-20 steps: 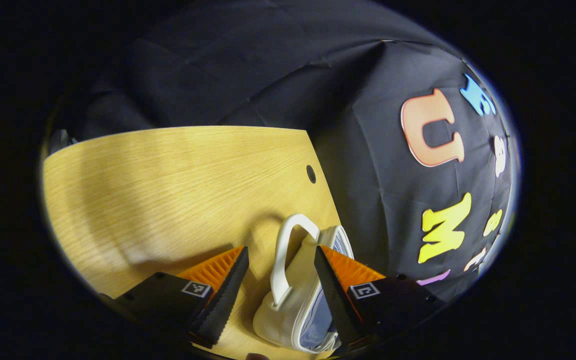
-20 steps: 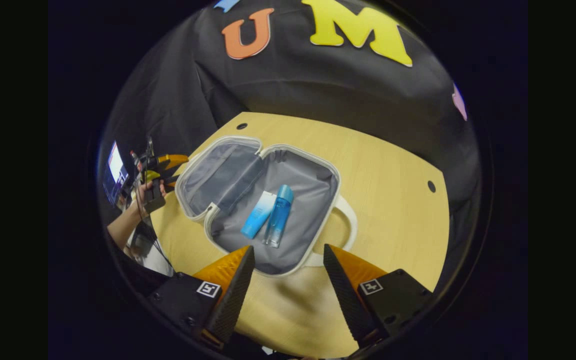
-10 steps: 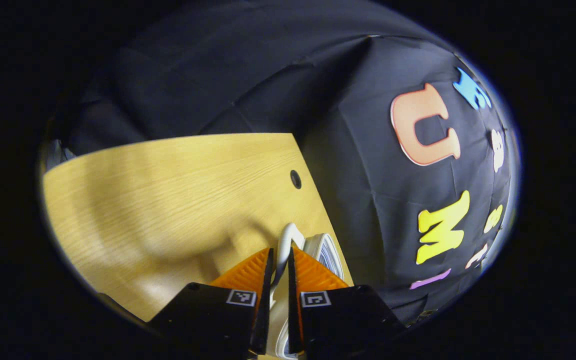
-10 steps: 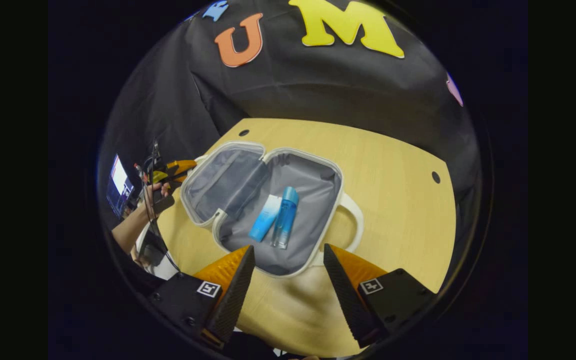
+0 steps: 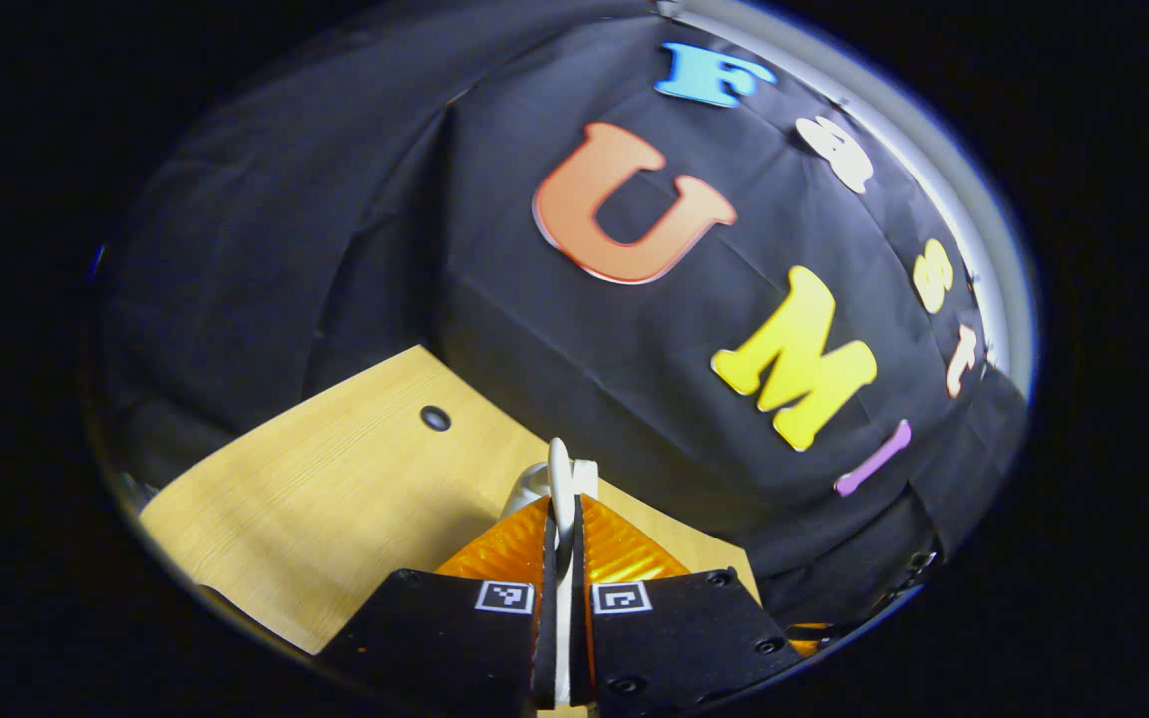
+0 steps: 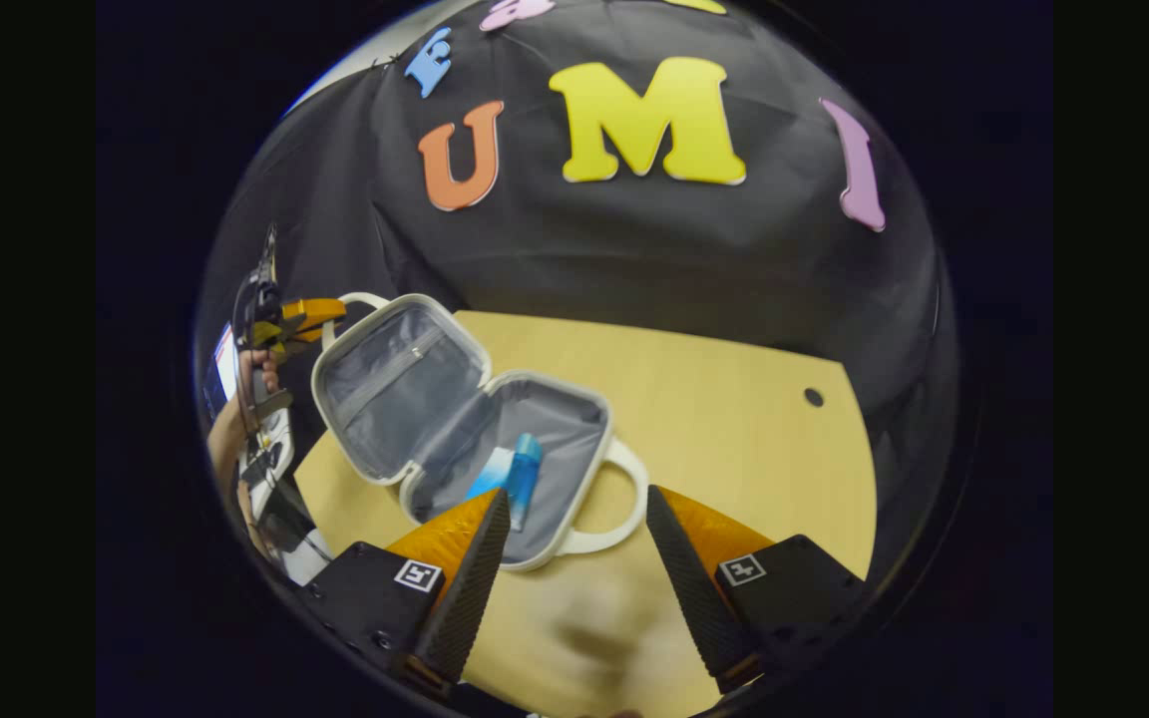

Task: First open the suitcase, pack the skin care products into it, and then close the suitcase.

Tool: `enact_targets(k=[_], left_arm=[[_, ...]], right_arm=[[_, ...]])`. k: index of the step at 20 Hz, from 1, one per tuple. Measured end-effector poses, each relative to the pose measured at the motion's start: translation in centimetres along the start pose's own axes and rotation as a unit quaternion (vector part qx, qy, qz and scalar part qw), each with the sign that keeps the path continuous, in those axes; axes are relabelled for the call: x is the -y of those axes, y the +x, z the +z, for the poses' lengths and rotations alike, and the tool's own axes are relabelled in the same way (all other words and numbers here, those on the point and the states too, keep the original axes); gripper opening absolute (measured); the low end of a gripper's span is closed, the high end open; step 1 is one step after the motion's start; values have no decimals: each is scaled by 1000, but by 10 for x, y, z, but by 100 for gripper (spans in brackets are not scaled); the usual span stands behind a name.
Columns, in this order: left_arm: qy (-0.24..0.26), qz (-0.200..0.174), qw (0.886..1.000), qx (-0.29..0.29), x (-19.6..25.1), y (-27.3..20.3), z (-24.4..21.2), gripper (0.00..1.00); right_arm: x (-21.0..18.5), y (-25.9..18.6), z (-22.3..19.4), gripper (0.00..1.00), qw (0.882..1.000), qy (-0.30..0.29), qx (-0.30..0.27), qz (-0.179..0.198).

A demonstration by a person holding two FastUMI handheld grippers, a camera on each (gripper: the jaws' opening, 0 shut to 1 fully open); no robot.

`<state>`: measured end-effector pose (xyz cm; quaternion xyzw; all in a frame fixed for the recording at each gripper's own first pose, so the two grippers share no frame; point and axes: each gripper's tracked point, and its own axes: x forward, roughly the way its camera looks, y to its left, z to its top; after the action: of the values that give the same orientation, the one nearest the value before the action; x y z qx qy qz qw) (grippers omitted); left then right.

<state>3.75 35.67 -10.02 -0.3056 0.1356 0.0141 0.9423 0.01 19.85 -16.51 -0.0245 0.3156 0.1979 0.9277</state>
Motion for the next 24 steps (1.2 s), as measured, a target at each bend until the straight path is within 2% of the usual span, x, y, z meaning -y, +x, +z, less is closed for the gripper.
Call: enact_targets(k=[2,4,6,10,13,14,18,23,24], left_arm=[[71,25,997,14,38,1,-8,8],[141,50,988,22,70,4,-20,8],[185,62,980,28,100,4,-33,8],[220,11,975,4,181,8,-90,7],[269,-4,963,-24,213,18,-143,8],[282,-14,959,-28,223,24,-160,8],[292,-32,954,-61,238,45,-230,7],[301,-35,948,-99,242,72,-295,7],[303,-32,946,-110,237,76,-306,7]], right_arm=[[11,-16,5,82,999,-3,30,-20],[21,-31,0,82,999,-1,43,-31],[32,-43,-6,82,998,0,45,-42],[65,-73,-25,82,996,8,46,-75],[90,-89,-32,82,994,23,50,-100],[96,-98,-35,79,992,27,51,-109],[132,-124,-49,82,987,38,48,-149],[168,-150,-73,82,980,29,25,-195],[174,-154,-75,79,979,30,22,-200]])
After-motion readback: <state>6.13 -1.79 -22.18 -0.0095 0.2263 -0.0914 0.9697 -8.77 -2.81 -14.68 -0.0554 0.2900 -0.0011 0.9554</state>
